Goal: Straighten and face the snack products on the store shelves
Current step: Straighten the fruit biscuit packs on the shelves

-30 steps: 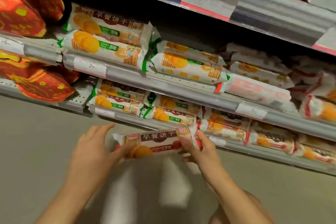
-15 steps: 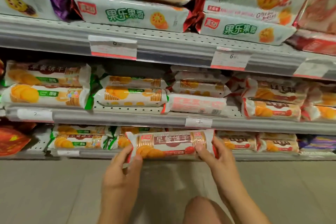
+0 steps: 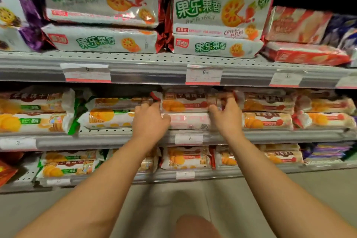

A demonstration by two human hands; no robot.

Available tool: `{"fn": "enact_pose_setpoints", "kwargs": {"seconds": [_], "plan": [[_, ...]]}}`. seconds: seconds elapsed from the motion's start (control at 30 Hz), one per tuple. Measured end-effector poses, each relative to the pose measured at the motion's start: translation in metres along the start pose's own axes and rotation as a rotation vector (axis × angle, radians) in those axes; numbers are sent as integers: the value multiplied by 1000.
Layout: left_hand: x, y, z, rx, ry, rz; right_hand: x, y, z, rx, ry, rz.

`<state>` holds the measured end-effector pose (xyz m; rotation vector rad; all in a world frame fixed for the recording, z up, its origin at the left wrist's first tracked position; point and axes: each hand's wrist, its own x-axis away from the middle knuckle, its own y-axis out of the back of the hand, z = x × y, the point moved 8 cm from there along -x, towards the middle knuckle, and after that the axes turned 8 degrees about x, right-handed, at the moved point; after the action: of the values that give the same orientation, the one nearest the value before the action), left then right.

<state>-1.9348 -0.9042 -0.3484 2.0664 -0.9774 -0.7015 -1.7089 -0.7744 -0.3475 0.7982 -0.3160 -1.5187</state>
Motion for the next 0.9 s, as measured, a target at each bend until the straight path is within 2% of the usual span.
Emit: {"fn": "enact_pose_setpoints", "kwargs": {"seconds": [0.13, 0.37, 0.57, 0.63, 0.7, 0.77, 0.9], "plan": [[4, -17, 8, -200, -72, 0, -6, -18, -13, 74, 30, 64], [1, -25, 7, -311, -74, -6, -6, -23, -16, 53, 66, 3], [-2, -29, 7, -335, -67, 31, -1, -26, -18, 91, 76, -6], [0, -29, 9, -244, -71, 68, 5, -25, -17, 118, 111, 10], [7, -19, 10, -77, -105, 67, 19, -17, -8, 201, 222, -31], [21, 3, 9, 49, -205, 9, 43, -4, 18, 224, 420, -117], [61, 77, -10, 58, -551, -282, 96, 20, 103, 167, 915, -219]]}}
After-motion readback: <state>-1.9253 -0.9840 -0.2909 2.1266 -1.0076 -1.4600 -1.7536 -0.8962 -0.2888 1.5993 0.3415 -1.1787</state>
